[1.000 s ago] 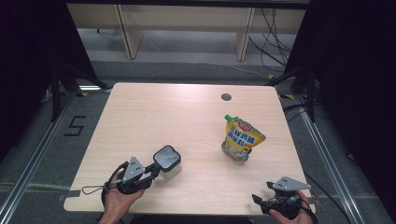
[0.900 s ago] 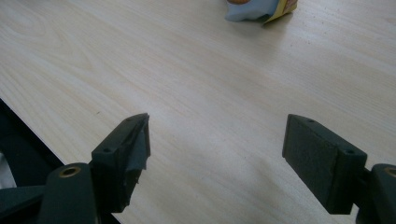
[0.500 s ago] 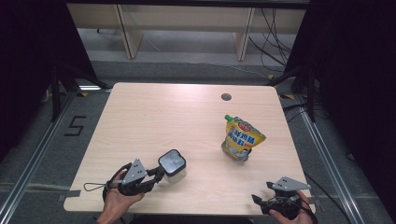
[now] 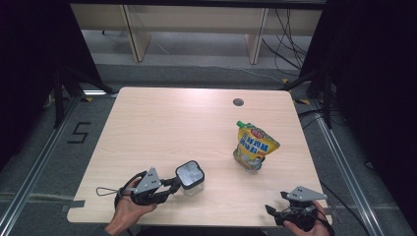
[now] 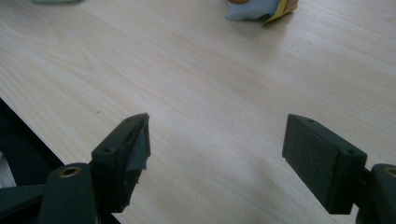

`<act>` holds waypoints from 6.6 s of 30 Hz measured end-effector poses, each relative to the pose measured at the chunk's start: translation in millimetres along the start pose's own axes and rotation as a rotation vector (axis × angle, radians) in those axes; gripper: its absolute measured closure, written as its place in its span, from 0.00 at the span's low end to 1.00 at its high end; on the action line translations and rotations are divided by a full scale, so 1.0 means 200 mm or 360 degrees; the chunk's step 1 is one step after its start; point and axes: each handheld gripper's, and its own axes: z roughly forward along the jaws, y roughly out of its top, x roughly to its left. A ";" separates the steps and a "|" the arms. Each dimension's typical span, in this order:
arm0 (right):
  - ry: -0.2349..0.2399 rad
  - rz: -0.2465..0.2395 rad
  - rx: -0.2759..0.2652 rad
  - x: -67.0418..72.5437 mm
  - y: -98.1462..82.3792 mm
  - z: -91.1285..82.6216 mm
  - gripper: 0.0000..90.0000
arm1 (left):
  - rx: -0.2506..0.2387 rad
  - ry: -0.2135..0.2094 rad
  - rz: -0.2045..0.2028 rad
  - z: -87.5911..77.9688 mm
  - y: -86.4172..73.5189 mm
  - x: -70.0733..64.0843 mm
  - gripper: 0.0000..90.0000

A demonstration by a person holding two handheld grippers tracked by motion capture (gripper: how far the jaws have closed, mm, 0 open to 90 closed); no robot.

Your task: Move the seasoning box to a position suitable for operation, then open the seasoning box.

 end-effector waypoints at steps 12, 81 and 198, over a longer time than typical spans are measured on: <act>0.0003 0.0031 -0.0010 0.01 0.00 0.00 0.27 | -0.0011 -0.0131 0.0094 0.07 0.04 0.01 0.80; -0.0003 -0.0002 -0.0008 -0.01 -0.01 0.00 0.27 | -0.0155 0.0023 -0.0253 -0.15 0.16 0.06 0.92; 0.0449 -0.0645 -0.0479 0.65 0.75 0.41 0.93 | -0.0020 -0.0056 -0.0055 0.06 -0.03 0.11 0.81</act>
